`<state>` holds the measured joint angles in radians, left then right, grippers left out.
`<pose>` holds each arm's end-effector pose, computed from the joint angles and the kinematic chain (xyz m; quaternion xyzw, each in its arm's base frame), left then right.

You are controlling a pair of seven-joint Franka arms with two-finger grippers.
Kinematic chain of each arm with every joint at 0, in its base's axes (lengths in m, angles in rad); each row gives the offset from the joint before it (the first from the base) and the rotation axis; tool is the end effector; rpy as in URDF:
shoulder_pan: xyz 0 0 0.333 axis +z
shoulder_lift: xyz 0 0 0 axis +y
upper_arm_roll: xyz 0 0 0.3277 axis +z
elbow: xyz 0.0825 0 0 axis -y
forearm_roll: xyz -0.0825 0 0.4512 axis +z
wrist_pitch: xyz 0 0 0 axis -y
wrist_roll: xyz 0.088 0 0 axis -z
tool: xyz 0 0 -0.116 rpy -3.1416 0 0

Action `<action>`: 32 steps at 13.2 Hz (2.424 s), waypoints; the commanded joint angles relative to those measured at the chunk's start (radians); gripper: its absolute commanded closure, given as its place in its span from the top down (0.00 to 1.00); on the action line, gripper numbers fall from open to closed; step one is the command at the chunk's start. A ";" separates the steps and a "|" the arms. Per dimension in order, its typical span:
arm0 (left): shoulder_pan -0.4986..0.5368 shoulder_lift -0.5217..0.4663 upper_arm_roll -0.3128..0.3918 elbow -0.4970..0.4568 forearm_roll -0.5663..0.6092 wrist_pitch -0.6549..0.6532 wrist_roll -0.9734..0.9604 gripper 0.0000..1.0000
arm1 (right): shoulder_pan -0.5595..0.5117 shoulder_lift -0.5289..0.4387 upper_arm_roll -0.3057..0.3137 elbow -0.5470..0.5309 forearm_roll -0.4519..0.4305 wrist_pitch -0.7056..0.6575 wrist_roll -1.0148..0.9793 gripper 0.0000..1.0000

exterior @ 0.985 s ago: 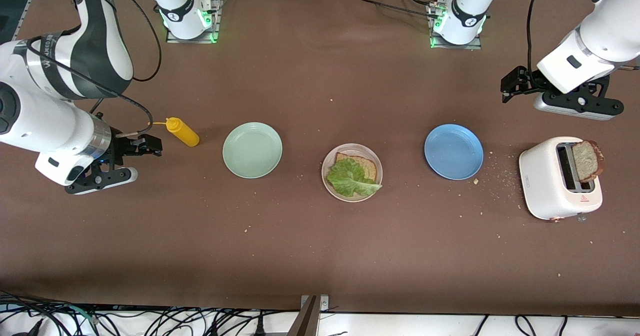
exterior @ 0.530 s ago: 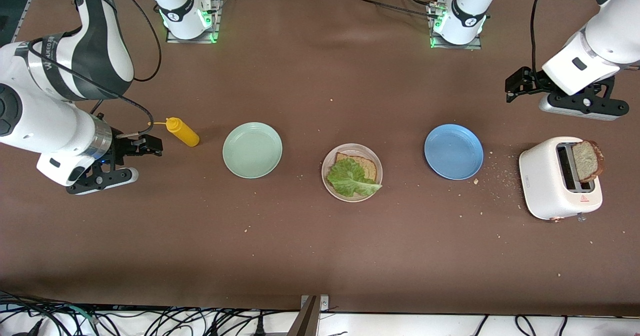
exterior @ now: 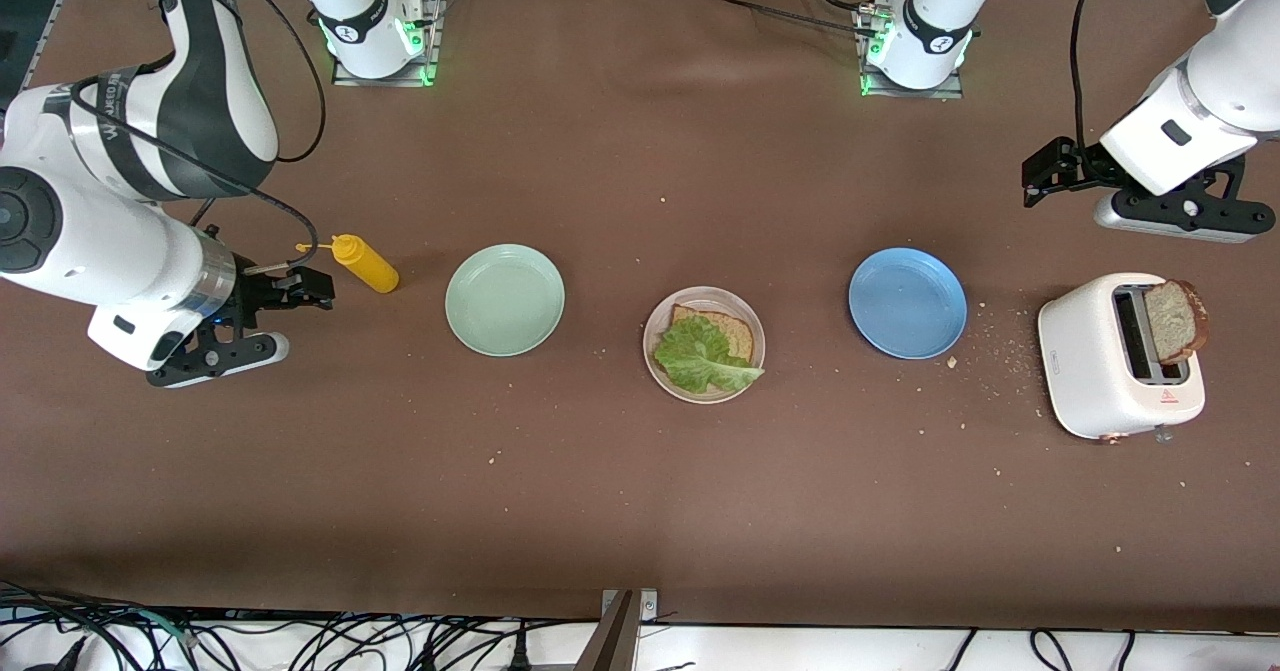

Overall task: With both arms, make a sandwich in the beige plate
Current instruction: 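Move the left gripper toward the bread slice in the toaster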

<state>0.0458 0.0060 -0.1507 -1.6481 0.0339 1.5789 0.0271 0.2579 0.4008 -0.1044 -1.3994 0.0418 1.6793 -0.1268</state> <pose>0.6170 -0.0608 0.5827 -0.9969 0.0667 0.0369 0.0179 0.7240 0.1277 0.4558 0.9885 0.1389 -0.0593 0.0007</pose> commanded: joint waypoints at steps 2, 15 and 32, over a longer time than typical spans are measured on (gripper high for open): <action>0.029 0.023 -0.006 0.033 0.020 -0.022 -0.004 1.00 | 0.015 -0.007 0.003 -0.004 -0.005 0.000 0.007 1.00; 0.048 0.026 -0.006 0.031 0.020 -0.022 -0.001 1.00 | 0.030 -0.002 0.000 -0.006 -0.005 -0.023 0.007 1.00; 0.195 0.083 -0.006 0.016 0.070 0.078 0.045 1.00 | 0.026 -0.048 -0.018 0.042 -0.006 -0.024 0.113 1.00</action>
<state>0.2021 0.0563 -0.1464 -1.6484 0.0500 1.6276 0.0356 0.2815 0.3620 -0.1204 -1.3576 0.0418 1.6688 -0.0348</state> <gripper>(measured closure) 0.000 0.000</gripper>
